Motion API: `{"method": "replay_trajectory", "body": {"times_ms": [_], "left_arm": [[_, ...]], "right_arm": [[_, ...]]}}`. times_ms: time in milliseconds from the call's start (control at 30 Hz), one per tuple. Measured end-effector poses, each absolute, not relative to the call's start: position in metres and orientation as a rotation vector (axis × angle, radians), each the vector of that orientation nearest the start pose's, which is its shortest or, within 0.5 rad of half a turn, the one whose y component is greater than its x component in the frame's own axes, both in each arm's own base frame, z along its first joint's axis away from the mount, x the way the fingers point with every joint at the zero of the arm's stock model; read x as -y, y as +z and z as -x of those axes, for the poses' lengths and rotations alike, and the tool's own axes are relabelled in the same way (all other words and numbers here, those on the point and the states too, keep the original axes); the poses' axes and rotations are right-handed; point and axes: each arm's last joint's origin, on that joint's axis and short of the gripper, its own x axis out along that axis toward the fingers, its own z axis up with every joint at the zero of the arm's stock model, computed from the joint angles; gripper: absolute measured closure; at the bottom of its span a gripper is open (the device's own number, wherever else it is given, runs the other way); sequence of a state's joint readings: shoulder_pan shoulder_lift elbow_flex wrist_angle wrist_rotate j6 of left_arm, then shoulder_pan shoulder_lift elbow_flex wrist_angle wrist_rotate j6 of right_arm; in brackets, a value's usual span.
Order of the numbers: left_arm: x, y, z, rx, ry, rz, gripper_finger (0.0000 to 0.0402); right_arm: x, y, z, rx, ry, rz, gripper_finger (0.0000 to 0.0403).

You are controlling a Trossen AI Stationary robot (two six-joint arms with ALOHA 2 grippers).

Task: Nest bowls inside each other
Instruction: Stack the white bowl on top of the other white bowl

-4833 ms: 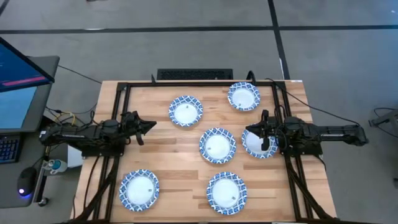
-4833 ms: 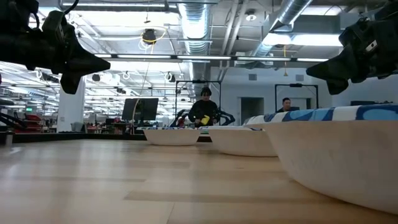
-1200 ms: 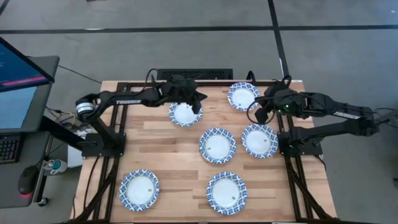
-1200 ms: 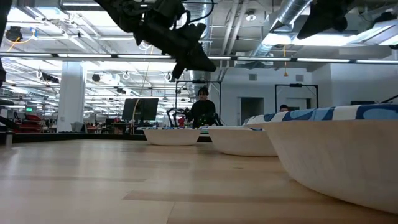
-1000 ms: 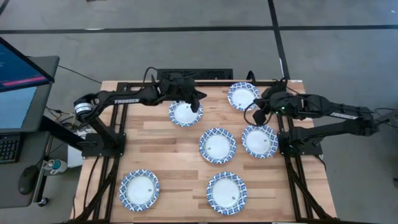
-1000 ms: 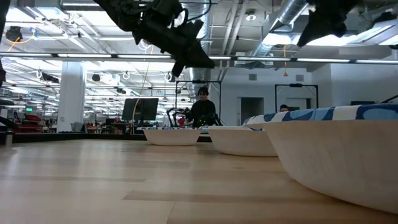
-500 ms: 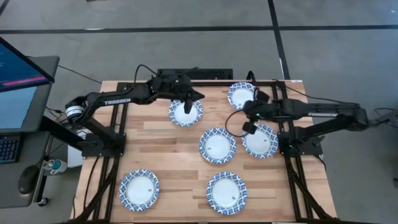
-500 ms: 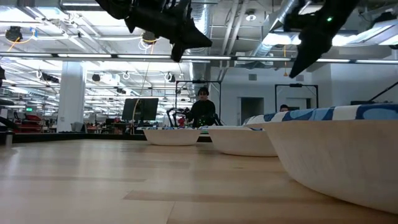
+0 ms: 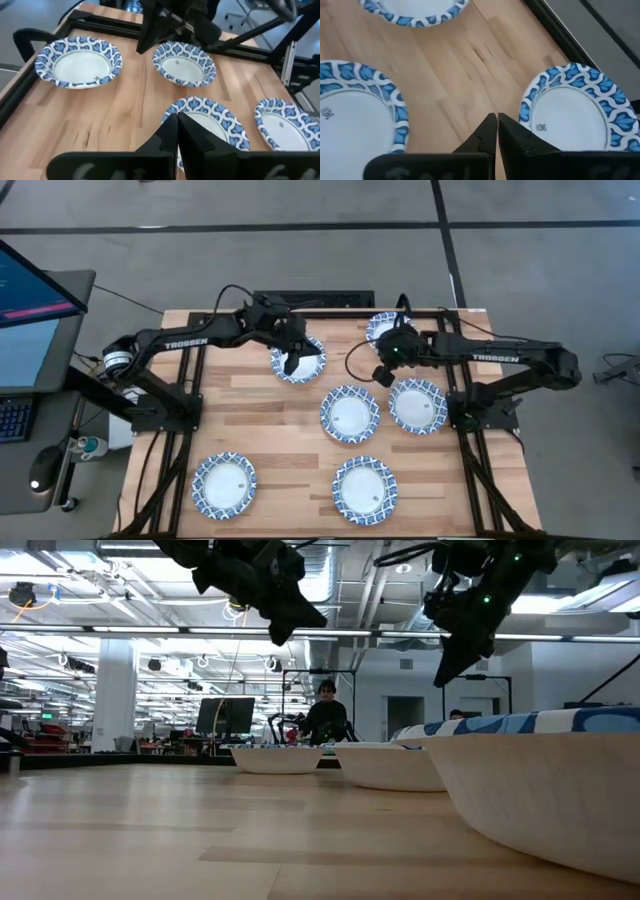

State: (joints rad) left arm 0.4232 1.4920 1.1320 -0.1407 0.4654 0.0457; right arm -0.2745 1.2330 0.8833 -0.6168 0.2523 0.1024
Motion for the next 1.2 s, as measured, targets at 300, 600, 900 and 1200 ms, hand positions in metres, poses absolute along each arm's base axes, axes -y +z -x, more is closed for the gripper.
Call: {"method": "replay_trajectory", "body": {"times_ms": [300, 600, 900, 1200], "left_arm": [[-0.119, 0.318, -0.292, -0.373, 0.001, 0.096, 0.0401], [-0.119, 0.322, -0.29, -0.361, 0.028, 0.087, 0.0401], [-0.119, 0.323, -0.29, -0.347, 0.035, 0.106, 0.0401], [-0.119, 0.323, -0.29, -0.347, 0.036, 0.111, 0.0401]], "right_arm": [[0.092, 0.244, -0.218, -0.993, -0.566, -0.092, 0.0365], [0.119, 0.214, -0.225, -1.127, -0.537, -0.147, 0.0365], [0.117, 0.206, -0.237, -1.113, -0.466, -0.103, 0.0365], [0.117, 0.207, -0.237, -1.11, -0.467, -0.097, 0.0365]]}}
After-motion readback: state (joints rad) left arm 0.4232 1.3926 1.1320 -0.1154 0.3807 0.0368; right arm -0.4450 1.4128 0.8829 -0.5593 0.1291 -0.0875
